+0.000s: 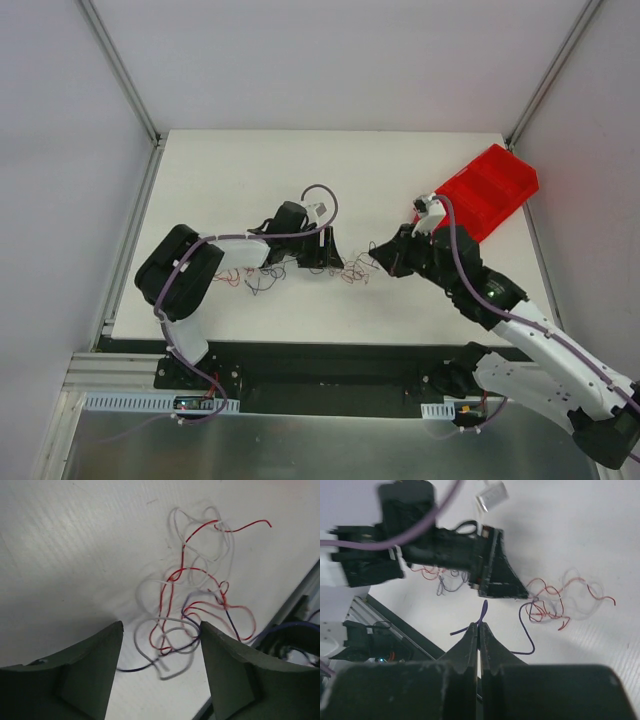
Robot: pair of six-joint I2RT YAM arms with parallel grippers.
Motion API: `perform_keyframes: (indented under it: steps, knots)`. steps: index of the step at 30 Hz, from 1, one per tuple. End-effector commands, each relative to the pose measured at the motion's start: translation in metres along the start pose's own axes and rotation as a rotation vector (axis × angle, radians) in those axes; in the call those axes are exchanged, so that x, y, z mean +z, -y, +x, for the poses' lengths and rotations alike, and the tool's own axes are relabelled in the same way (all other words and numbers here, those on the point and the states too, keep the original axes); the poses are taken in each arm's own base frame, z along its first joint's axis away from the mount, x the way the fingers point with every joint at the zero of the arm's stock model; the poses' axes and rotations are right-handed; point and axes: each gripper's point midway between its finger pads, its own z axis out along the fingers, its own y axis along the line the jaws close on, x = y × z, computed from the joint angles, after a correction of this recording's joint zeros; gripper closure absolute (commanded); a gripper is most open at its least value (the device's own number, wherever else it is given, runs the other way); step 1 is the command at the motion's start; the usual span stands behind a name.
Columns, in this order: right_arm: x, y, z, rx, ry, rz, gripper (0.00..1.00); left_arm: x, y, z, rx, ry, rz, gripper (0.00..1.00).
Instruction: Untangle the cables
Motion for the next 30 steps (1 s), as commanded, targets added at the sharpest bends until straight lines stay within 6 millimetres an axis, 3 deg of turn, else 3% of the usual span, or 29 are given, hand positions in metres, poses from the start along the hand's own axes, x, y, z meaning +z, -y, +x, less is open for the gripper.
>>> perform_keyframes:
  steps: [1, 6, 11, 15, 19, 23, 30]
  knots:
    - [-0.035, -0.045, -0.072, -0.079, 0.133, -0.081, 1.0, 0.015, -0.007, 0.001, -0.058, -0.023, -0.005, 0.41]
    - [-0.076, -0.077, -0.146, -0.186, 0.27, -0.073, 1.0, 0.01, -0.026, 0.006, -0.049, -0.01, -0.096, 0.64]
    - [-0.118, -0.098, -0.213, -0.282, 0.406, -0.018, 1.0, -0.014, -0.054, 0.007, -0.036, 0.037, -0.215, 0.73]
    - [-0.161, -0.129, -0.266, -0.337, 0.553, -0.058, 1.0, -0.032, -0.081, 0.007, -0.081, 0.058, -0.286, 0.8]
    - [-0.187, -0.153, -0.305, -0.371, 0.664, -0.088, 1.0, -0.051, -0.105, 0.006, -0.149, 0.098, -0.337, 0.84]
    - [-0.205, -0.171, -0.337, -0.387, 0.754, -0.1, 1.0, -0.071, -0.12, -0.002, -0.195, 0.146, -0.383, 0.8]
    - [-0.233, -0.201, -0.374, -0.38, 0.905, -0.181, 1.0, -0.095, -0.141, -0.009, -0.269, 0.201, -0.509, 0.74]
